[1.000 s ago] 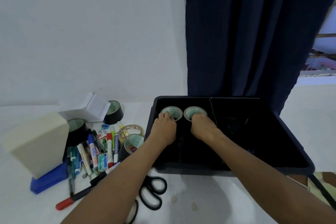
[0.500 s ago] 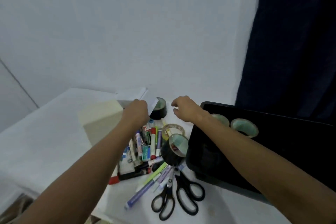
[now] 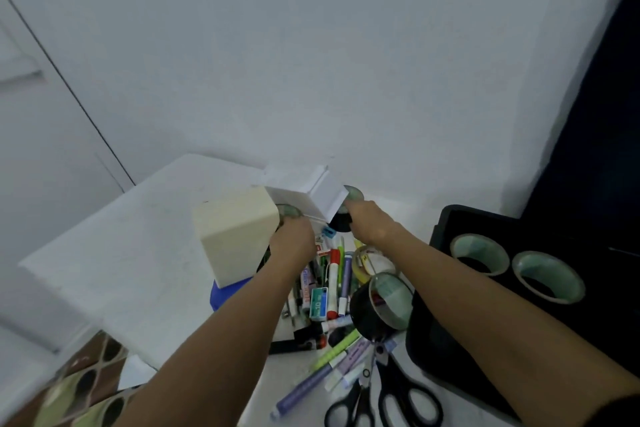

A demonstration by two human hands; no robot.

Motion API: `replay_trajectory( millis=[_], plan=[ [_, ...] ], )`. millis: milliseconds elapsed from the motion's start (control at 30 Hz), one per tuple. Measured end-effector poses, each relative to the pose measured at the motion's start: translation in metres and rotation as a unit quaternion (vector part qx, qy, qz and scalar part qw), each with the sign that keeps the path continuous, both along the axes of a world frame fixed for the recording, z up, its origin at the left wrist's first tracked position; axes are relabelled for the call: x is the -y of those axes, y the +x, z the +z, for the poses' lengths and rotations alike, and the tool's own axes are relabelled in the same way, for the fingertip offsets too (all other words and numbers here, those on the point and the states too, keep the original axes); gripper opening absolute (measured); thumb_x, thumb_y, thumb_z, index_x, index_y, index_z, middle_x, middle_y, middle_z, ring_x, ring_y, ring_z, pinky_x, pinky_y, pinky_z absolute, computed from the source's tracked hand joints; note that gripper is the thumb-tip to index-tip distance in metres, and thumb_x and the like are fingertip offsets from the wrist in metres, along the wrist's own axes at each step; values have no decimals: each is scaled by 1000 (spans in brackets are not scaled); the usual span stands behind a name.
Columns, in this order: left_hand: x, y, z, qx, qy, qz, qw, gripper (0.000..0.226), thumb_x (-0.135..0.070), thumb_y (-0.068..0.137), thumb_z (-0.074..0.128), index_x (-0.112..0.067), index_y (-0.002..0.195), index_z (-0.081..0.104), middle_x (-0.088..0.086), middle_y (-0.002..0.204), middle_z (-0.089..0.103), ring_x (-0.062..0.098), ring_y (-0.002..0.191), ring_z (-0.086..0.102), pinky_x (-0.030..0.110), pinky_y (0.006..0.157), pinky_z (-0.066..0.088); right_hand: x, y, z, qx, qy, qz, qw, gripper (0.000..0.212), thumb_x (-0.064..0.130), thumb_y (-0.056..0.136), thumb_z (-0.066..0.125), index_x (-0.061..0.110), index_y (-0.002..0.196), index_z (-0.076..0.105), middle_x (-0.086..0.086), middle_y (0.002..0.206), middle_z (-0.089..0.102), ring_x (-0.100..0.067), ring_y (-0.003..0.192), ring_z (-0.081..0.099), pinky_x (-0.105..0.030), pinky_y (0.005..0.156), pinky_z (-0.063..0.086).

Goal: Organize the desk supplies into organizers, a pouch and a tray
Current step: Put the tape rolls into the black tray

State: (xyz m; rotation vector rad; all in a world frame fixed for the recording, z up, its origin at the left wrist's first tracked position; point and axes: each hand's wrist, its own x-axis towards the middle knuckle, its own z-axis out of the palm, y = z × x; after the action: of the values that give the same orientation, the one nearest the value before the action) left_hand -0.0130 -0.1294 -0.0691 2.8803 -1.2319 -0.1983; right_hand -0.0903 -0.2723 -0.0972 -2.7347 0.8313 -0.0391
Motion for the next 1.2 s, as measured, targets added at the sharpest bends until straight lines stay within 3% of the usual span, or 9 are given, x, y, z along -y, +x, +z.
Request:
replay_trajectory(
  millis=[167, 333, 533, 633, 733, 800, 967, 1133, 1200],
  plan=[
    [0, -12, 7, 32, -46, 26, 998, 20, 3, 87, 53, -6, 102, 63, 12, 105, 68, 27, 95, 66, 36, 74, 54, -3, -7, 9, 23, -39, 18, 999, 23, -3, 87, 49, 1, 105, 62, -20, 111, 61, -33, 105, 55, -27, 71, 37],
    [2, -25, 26, 42, -67, 2, 997, 26, 4, 88, 51, -5, 110, 60, 13, 111, 63, 28, 102, 63, 36, 78, 52, -3, -23, 39, -11, -125, 23, 992, 30, -7, 83, 53, 0, 111, 61, -17, 111, 55, -32, 110, 45, -37, 78, 46],
    [-6, -39, 44, 73, -80, -37, 993, 20, 1, 84, 54, -3, 101, 63, 14, 104, 66, 29, 92, 65, 33, 70, 47, -3, -51, 65, -28, -147, 37, 988, 30, -3, 85, 50, 3, 111, 63, -14, 111, 59, -30, 107, 47, -28, 78, 39],
    [-10, -48, 54, 85, -106, -63, 989, 14, -1, 84, 53, -2, 93, 63, 15, 95, 66, 29, 85, 65, 31, 63, 43, -5, -68, 78, 15, -111, 26, 993, 31, -2, 85, 53, 4, 113, 65, -14, 111, 60, -30, 106, 51, -30, 80, 44],
    [-8, -56, 65, 103, -143, -91, 980, 11, -2, 81, 54, -8, 87, 62, 12, 88, 67, 27, 79, 63, 30, 59, 40, -10, -84, 88, 81, -72, 6, 994, 23, -5, 84, 54, 1, 99, 70, -17, 98, 65, -28, 91, 60, -26, 67, 42],
    [-5, -64, 71, 96, -171, -104, 975, 13, 2, 79, 53, -10, 81, 57, 9, 86, 64, 27, 80, 62, 30, 57, 39, -14, -96, 96, 124, -55, -13, 991, 22, -8, 83, 53, 0, 95, 70, -12, 91, 63, -19, 79, 59, -19, 63, 40],
    [4, -85, 86, 62, -251, -148, 955, 20, 1, 79, 51, -15, 70, 45, 3, 71, 49, 26, 71, 57, 29, 53, 39, -24, -130, 120, 190, -61, -53, 978, 28, -8, 85, 52, 3, 104, 70, -1, 93, 54, -9, 83, 50, 1, 55, 30],
    [10, -122, 96, -19, -266, -223, 938, 26, -1, 78, 49, -18, 61, 41, -3, 60, 40, 17, 58, 40, 24, 53, 32, -41, -198, 129, 204, -65, -134, 967, 20, -2, 87, 55, 4, 97, 71, -7, 99, 64, -19, 90, 60, -24, 76, 49],
    [10, -141, 96, -35, -256, -251, 933, 24, -6, 85, 49, -18, 63, 49, -1, 64, 51, 19, 60, 47, 22, 56, 28, -51, -234, 125, 208, -73, -167, 961, 15, -1, 85, 57, 1, 89, 71, -12, 92, 66, -25, 87, 62, -37, 79, 54]
  ],
)
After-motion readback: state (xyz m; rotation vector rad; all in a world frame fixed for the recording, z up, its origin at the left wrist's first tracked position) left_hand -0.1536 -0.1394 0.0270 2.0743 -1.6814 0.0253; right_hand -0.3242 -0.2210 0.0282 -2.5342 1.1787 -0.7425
